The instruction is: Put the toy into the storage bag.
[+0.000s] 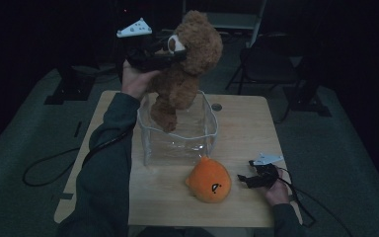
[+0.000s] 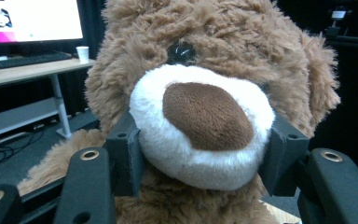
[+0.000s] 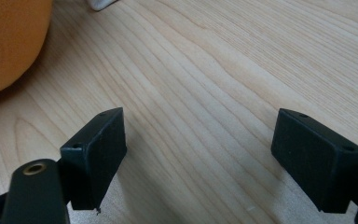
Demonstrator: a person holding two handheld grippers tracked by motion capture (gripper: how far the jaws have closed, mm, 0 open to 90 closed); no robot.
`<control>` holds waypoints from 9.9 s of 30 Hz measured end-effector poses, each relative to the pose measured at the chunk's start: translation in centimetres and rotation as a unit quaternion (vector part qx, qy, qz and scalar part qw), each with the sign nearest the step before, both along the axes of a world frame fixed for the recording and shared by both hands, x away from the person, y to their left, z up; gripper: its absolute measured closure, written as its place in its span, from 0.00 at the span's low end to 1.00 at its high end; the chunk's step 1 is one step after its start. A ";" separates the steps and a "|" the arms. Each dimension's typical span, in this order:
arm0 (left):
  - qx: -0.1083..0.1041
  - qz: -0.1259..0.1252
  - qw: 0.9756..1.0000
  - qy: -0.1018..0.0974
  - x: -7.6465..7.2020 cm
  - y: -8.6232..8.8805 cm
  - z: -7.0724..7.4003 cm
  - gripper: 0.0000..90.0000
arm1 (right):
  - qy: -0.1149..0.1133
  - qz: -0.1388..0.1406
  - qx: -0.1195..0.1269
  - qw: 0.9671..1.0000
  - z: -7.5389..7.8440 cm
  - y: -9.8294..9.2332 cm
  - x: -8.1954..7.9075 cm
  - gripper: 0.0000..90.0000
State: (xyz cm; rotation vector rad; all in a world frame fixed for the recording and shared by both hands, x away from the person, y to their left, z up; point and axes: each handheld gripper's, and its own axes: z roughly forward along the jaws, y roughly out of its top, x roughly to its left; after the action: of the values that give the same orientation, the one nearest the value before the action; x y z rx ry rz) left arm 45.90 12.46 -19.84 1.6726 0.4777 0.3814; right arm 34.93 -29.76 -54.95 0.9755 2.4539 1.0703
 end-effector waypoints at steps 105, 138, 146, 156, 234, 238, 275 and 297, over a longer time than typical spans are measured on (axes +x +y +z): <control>0.031 -0.051 0.995 0.083 0.5 -1.4 -8.1 0.47 | -0.001 0.000 0.001 1.000 0.0 0.0 0.0 0.19; 0.040 -0.074 0.993 0.082 0.7 -4.9 -7.6 0.47 | -0.001 0.000 0.000 1.000 0.0 0.0 0.0 0.19; 0.045 -0.078 0.992 0.086 0.9 -5.8 -7.9 0.47 | -0.001 0.000 0.000 1.000 0.0 0.0 0.0 0.19; 0.042 -0.079 0.992 0.093 1.2 -6.1 -8.5 0.47 | -0.001 0.000 0.001 1.000 0.0 0.0 0.0 0.19; 0.130 -0.085 0.977 0.144 1.7 -6.4 -12.2 0.44 | -0.001 0.000 0.000 1.000 0.0 0.0 0.0 0.19; 0.133 -0.085 0.976 0.150 1.8 -6.3 -12.3 0.44 | -0.001 0.000 0.000 1.000 0.0 0.0 0.0 0.19; 0.156 -0.076 0.971 0.164 1.8 -5.7 -13.0 0.36 | -0.001 0.000 0.000 1.000 0.0 0.0 0.0 0.19; 0.100 -0.075 0.979 0.159 2.1 -4.9 -12.7 0.26 | -0.001 0.000 0.000 1.000 0.0 0.0 0.0 0.19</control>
State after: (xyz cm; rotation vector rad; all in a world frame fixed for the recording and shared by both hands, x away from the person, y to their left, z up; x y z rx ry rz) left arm 47.97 7.52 -32.54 1.9633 0.5578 0.0482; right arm 34.93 -29.75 -54.96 0.9736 2.4520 1.0721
